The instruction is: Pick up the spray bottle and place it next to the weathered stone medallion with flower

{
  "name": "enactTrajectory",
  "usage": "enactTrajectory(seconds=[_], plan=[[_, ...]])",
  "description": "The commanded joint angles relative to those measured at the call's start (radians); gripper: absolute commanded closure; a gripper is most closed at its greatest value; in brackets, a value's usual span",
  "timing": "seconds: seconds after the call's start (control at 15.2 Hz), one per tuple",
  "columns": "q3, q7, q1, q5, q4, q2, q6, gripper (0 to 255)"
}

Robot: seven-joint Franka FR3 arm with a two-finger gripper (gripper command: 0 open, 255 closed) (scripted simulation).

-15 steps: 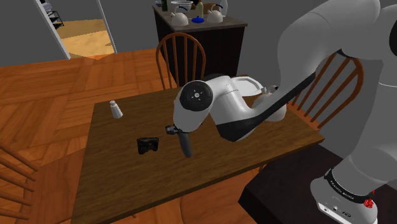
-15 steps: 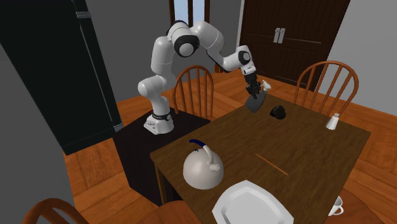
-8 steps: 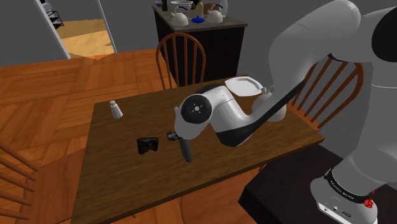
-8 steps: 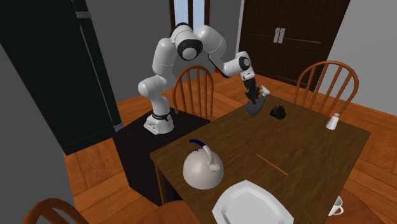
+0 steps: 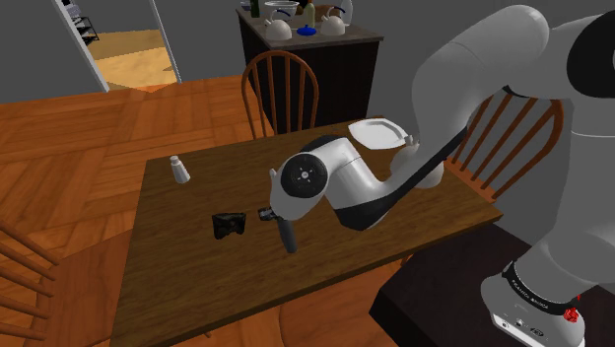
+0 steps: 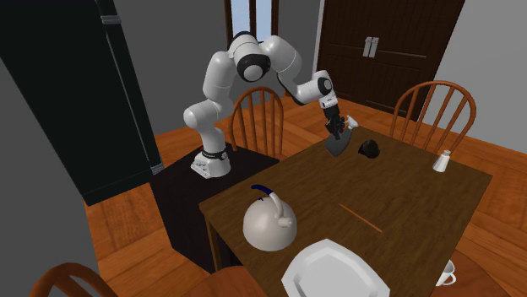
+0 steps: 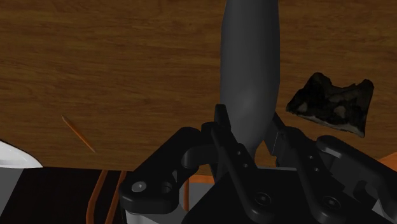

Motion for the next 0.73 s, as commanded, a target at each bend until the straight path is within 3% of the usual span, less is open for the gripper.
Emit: enactTrajectory(seconds=[0.0, 0.07, 0.4, 0.66], plan=[[-0.001, -0.001, -0.001, 0.002, -0.004, 0.003, -0.001, 255], [0.0, -0.002, -0.002, 0.003, -0.004, 0.002, 0.0, 0], [-0.001, -0.001, -0.001, 0.002, -0.004, 0.003, -0.001, 0], [0.094, -0.049, -0.056, 0.122, -0.033, -0.105, -0.025, 0]])
